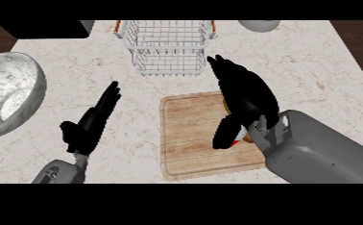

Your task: Pick the can from the cutting board and place it in the tiered basket

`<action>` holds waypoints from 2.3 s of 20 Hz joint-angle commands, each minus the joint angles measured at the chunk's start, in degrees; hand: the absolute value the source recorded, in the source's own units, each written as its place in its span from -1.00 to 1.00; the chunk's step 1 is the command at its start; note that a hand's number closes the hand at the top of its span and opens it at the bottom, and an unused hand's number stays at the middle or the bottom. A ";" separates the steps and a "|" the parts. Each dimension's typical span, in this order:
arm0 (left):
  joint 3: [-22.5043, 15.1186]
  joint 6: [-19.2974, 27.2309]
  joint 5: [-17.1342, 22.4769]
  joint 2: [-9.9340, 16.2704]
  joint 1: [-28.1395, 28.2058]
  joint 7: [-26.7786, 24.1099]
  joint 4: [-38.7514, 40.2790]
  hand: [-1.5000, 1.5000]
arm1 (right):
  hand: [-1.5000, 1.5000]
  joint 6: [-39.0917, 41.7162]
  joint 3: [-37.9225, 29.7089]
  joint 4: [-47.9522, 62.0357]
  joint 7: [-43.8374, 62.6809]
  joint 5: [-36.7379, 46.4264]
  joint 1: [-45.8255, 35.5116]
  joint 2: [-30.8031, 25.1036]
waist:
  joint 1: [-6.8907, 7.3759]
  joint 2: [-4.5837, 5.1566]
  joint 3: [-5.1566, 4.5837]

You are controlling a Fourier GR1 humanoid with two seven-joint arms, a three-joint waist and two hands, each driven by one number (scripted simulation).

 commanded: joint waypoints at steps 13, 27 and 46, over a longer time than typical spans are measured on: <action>0.53 -0.23 -1.05 -0.83 1.25 -1.03 0.50 0.00 | -1.00 6.69 5.87 -3.23 22.01 -2.76 -6.81 -1.46 | -0.36 0.41 0.22; 2.17 -1.79 -0.43 -1.18 0.05 0.24 -0.30 0.00 | -1.00 1.92 7.92 1.62 22.04 1.34 1.47 1.19 | 0.15 1.01 0.40; 2.78 -2.22 -3.05 -2.81 1.17 0.19 -2.08 0.00 | -1.00 2.75 4.09 3.43 16.17 9.99 14.97 3.01 | 1.32 1.37 0.49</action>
